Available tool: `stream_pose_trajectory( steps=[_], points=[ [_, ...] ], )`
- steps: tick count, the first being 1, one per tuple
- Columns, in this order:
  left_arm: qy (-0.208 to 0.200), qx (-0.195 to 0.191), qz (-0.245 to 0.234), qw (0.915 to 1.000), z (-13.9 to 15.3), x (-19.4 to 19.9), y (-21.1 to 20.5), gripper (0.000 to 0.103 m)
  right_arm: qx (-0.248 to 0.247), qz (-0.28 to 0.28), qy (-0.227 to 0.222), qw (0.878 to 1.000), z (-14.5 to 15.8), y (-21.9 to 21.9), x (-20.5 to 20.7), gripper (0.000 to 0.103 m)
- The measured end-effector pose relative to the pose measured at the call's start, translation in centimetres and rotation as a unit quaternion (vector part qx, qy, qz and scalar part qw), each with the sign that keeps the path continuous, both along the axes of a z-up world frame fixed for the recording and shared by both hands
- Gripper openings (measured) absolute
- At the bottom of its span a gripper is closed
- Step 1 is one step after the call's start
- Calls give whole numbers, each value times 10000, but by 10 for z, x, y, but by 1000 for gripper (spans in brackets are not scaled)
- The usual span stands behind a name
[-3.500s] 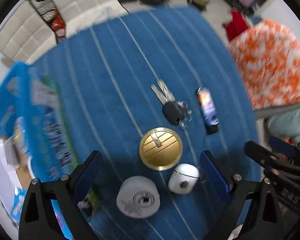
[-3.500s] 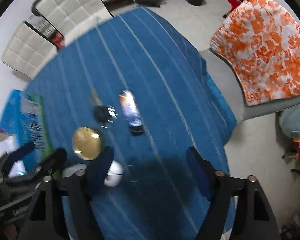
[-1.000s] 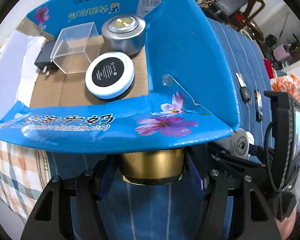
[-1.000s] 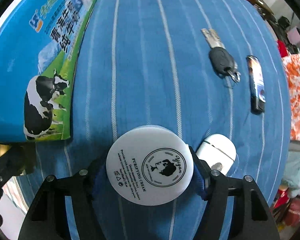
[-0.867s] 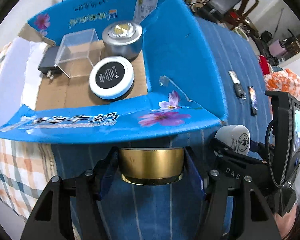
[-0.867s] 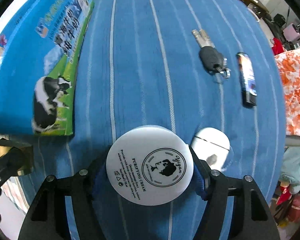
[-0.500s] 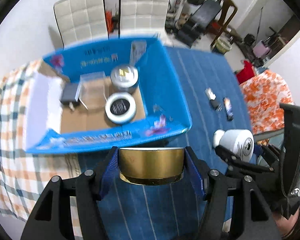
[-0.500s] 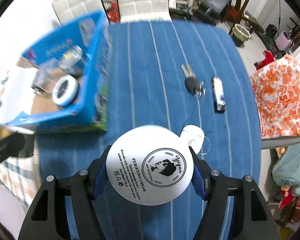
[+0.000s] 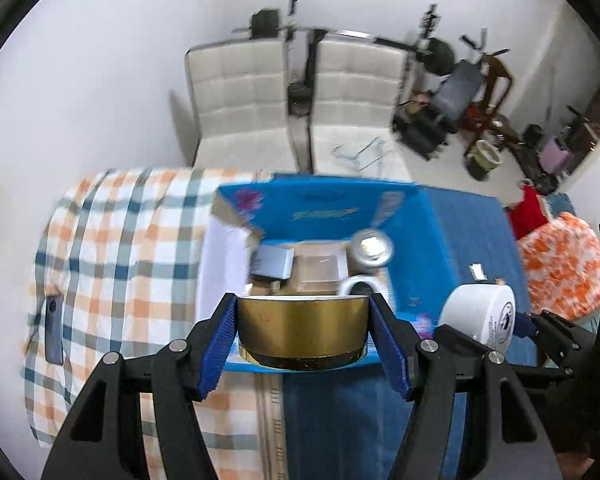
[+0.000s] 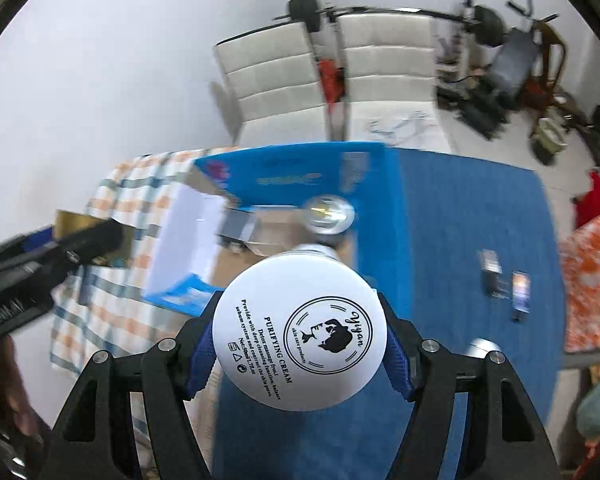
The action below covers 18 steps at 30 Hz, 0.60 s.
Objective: Organize rigid objects
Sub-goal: 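Carry the gold lid and white lid into the blue box and release both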
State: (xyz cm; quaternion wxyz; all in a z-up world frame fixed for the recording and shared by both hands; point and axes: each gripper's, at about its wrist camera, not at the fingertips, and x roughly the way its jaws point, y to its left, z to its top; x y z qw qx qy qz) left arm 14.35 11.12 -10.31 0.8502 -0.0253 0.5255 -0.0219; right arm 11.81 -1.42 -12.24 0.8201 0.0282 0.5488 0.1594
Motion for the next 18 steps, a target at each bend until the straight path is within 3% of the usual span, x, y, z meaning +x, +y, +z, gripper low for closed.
stream_pose_trajectory(
  steps=[5, 9, 12, 18],
  points=[
    [899, -303, 212, 9953, -89, 33, 42, 62, 203, 186, 849, 9960, -94, 50, 41, 71],
    [1320, -491, 86, 9900, -129, 48, 43, 62, 430, 344, 1494, 9872, -157, 66, 57, 71],
    [1449, -197, -114, 9892, -149, 57, 32, 62, 272, 427, 1502, 9874, -181, 73, 65, 71],
    [1756, -225, -207, 9840, -176, 72, 32, 62, -307, 336, 1504, 9876, -218, 66, 83, 72]
  ],
)
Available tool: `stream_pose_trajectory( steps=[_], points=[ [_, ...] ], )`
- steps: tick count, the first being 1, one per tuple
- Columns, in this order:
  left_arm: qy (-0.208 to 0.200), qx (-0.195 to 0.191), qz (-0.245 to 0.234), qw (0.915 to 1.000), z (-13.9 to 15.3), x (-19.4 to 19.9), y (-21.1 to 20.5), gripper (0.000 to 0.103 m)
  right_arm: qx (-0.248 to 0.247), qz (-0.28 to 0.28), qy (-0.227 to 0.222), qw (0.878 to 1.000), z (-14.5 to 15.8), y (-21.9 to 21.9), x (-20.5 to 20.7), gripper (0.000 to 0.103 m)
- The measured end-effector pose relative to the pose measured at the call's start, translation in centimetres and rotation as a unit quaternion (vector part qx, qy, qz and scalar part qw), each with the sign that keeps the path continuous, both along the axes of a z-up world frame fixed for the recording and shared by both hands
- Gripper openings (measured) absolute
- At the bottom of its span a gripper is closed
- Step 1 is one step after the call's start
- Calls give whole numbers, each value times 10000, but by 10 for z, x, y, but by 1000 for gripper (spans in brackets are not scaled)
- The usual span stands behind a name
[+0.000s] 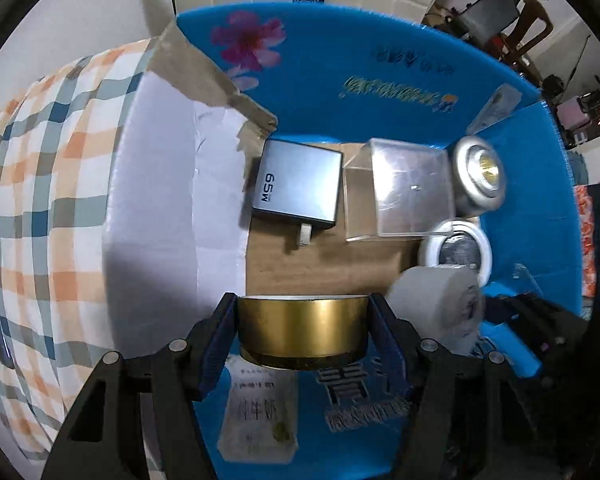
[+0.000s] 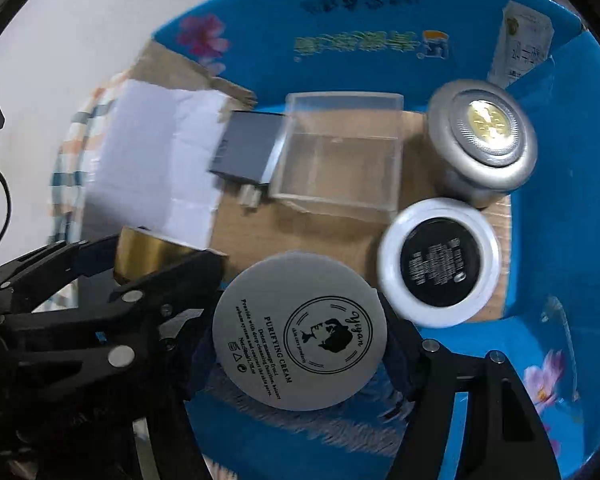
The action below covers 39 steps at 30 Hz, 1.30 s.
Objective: Organize rigid objects
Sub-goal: 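Carry the gold lid and white lid into the blue box and release both, then raise both tools away from the blue box toward the table items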
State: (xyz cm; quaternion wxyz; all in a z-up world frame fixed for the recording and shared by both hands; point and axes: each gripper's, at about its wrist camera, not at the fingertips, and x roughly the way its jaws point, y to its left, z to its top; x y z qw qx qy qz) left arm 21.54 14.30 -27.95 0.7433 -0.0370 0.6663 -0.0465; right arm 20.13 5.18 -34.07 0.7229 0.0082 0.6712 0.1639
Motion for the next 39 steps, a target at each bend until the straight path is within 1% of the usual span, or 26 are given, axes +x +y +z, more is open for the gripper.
stream_pose_trajectory(
  steps=[1, 4, 8, 13, 16, 17, 19, 21, 23, 25, 26, 28, 31, 33, 36, 39],
  points=[
    [26, -12, -15, 10000, -2, 2, -1, 62, -135, -27, -21, 9999, -3, -4, 2, 72],
    [121, 5, -48, 9999, -10, 6, -5, 63, -158, -45, -47, 9999, -3, -10, 3, 72],
    [429, 41, -94, 9990, -22, 12, -9, 63, -434, 117, 3, 9990, -5, -2, 4, 72],
    [535, 65, -71, 9985, -17, 13, -8, 63, -472, -47, 231, 9986, -6, -8, 9, 73],
    [599, 88, -9, 9982, -13, 14, -5, 63, -417, -167, 280, 9986, -4, -15, 12, 79],
    [594, 87, 13, 9982, -11, 14, -5, 66, -364, -213, 307, 9986, -2, -19, 12, 80],
    [577, 45, 81, 9983, -5, 13, -5, 82, -343, -244, 291, 9987, 3, -24, 11, 81],
    [522, 9, 152, 9985, 3, 10, -3, 86, -376, -263, 260, 9986, 8, -29, 9, 87],
    [441, 37, 206, 9988, 15, 5, -3, 88, -583, -293, 132, 9978, 19, -33, 6, 89],
    [253, 37, 264, 9993, 27, 0, -3, 102, -809, -298, 20, 9963, 28, -37, 3, 90],
    [158, 79, 279, 9995, 34, -4, -2, 103, -927, -338, -6, 9951, 35, -42, 0, 90],
    [-42, 174, 270, 9995, 51, -11, -8, 103, -943, -393, -68, 9947, 46, -46, -5, 90],
    [-258, 207, 202, 9992, 77, -26, -11, 103, -986, -445, -342, 9935, 76, -57, -18, 90],
    [-473, 223, 182, 9985, 100, -36, -20, 103, -941, -472, -519, 9931, 98, -59, -27, 91],
    [-743, 141, 273, 9968, 129, -50, -22, 103, -828, -502, -764, 9924, 133, -63, -43, 91],
    [-889, 210, 333, 9953, 154, -63, -25, 103, -705, -526, -871, 9923, 168, -70, -61, 91]
  ],
)
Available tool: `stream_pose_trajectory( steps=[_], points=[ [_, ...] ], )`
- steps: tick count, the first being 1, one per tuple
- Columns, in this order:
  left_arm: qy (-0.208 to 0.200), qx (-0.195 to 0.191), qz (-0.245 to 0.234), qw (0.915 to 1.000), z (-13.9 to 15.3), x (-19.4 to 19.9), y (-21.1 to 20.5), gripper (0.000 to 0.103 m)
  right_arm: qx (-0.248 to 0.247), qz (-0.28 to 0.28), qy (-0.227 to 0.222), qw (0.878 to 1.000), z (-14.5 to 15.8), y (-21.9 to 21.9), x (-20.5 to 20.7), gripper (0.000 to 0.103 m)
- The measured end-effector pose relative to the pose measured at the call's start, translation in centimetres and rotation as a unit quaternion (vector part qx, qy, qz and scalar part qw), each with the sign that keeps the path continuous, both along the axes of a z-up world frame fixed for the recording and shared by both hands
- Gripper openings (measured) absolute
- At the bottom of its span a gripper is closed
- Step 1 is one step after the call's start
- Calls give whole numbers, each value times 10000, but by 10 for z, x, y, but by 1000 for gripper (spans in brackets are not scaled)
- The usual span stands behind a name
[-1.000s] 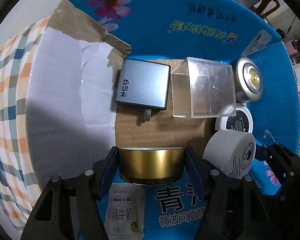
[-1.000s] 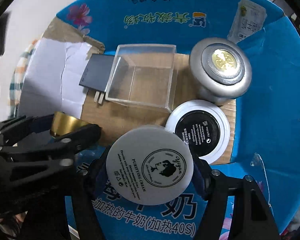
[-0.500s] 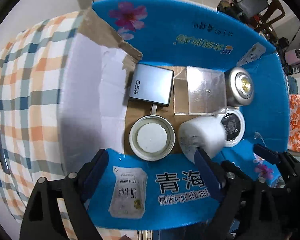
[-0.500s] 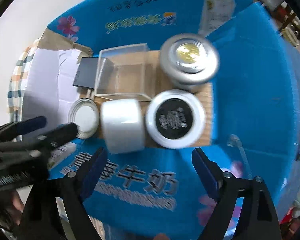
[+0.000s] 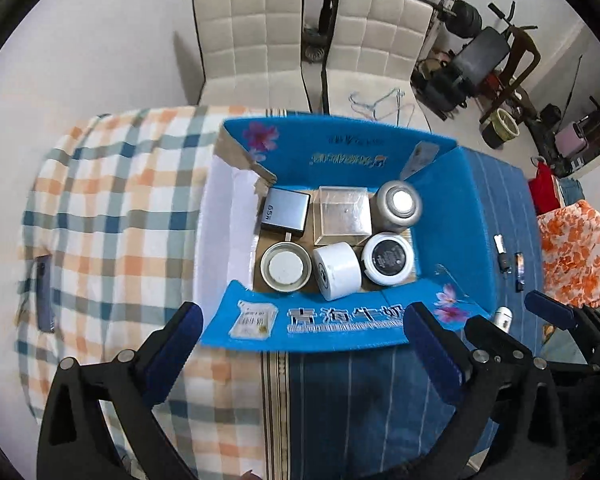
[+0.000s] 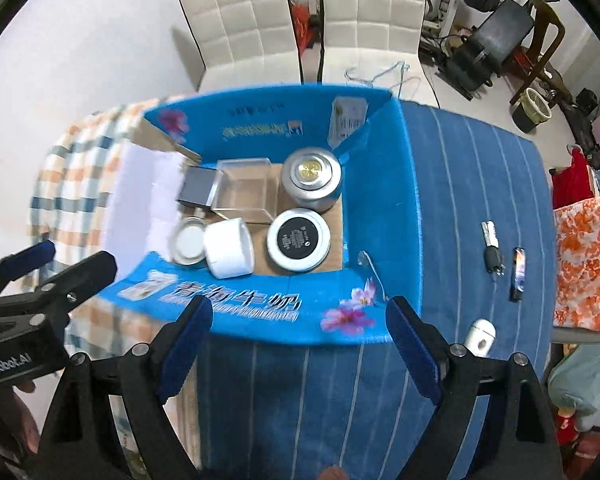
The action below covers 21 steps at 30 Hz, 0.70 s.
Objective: Organize rigid objects
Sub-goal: 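Raise both tools away from the blue box toward the table items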
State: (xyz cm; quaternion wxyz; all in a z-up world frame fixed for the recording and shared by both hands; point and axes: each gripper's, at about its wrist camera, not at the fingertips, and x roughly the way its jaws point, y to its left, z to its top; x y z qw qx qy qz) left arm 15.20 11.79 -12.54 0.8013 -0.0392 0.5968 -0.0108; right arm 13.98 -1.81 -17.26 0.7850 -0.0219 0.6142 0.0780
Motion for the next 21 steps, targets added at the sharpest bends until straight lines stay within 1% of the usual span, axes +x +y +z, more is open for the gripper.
stream_pose_trajectory(
  steps=[3, 5, 7, 8, 11, 16, 21],
  points=[
    [-210, 99, 49, 9997, 25, -15, -2, 103, 109, 34, -159, 9998, 30, -3, -19, 91],
    [-357, 99, 131, 9992, 40, -24, 0, 103, 97, 85, -311, 9994, 51, -6, -32, 91],
    [-554, 93, 234, 9981, 54, -33, 4, 103, 174, 112, -408, 9990, 67, -9, -41, 91],
    [-605, 107, 239, 9978, 59, -37, 4, 103, 161, 135, -488, 9986, 79, -12, -47, 91],
    [-758, 147, 287, 9966, 78, -47, 3, 103, 208, 174, -692, 9972, 100, -15, -58, 91],
    [-971, 292, 297, 9944, 98, -60, -6, 103, 345, 271, -888, 9951, 127, -19, -68, 91],
    [-1047, 368, 286, 9934, 105, -64, -14, 103, 484, 274, -938, 9940, 135, -28, -68, 91]
  ],
)
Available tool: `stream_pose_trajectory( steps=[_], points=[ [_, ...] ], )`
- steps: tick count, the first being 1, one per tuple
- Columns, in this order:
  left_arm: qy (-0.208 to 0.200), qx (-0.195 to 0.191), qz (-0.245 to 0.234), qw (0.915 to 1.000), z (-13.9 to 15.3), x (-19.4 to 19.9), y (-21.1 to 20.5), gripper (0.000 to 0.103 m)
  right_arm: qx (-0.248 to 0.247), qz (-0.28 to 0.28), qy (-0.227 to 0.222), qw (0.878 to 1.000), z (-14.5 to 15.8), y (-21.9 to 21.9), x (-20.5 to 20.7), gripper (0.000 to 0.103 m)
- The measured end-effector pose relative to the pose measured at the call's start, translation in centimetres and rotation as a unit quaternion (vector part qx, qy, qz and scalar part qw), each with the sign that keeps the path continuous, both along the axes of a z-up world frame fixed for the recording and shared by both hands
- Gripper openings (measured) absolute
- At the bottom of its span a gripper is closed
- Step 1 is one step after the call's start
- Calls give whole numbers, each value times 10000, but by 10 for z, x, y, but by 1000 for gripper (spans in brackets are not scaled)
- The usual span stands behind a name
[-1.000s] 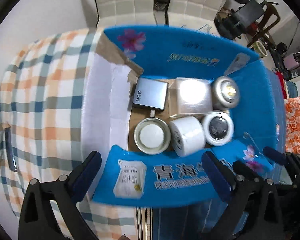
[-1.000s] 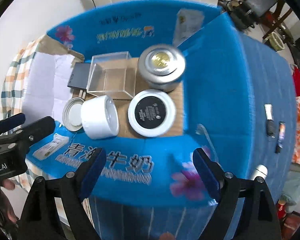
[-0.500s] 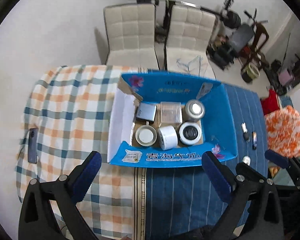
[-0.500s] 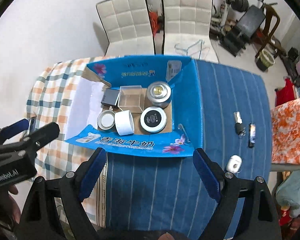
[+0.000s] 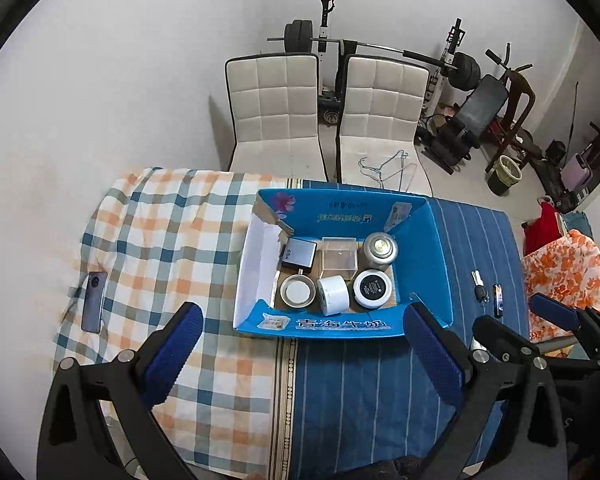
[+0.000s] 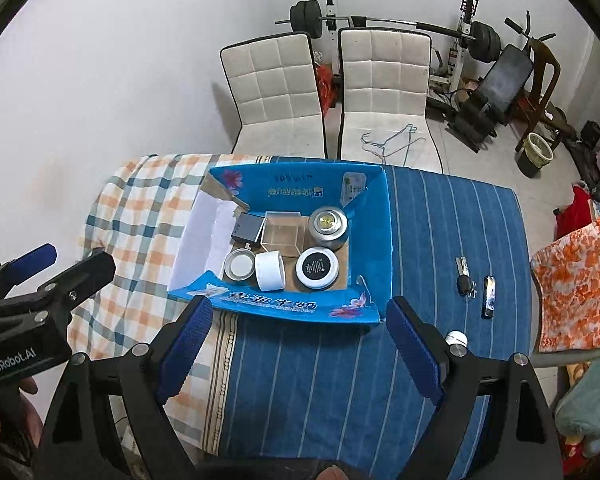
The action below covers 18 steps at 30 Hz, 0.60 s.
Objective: Organize rigid objects
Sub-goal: 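Raise both tools away from the blue box toward the table items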
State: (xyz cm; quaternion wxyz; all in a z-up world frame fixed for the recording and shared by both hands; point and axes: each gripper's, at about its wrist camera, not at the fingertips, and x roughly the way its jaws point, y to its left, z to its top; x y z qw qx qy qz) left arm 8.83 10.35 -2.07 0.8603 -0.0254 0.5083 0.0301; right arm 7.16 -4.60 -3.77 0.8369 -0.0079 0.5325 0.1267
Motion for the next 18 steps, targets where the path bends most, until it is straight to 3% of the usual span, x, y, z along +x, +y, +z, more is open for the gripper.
stream_pose_trajectory(
  steps=[4, 9, 13, 18],
  points=[
    [24, 13, -120, 9999, 2, 3, -15, 103, 108, -70, 87, 9999, -7, -14, 3, 91],
    [141, -162, -651, 9976, -15, 20, -63, 103, 81, -475, 226, 9986, -21, -59, 10, 91],
    [328, -407, -1124, 9923, -44, 37, -121, 103, -130, -1199, 294, 9923, -36, -126, 18, 91],
    [769, -492, -1722, 9808, -96, 53, -208, 103, -337, -2265, 617, 9715, -74, -234, 26, 91]
  ],
)
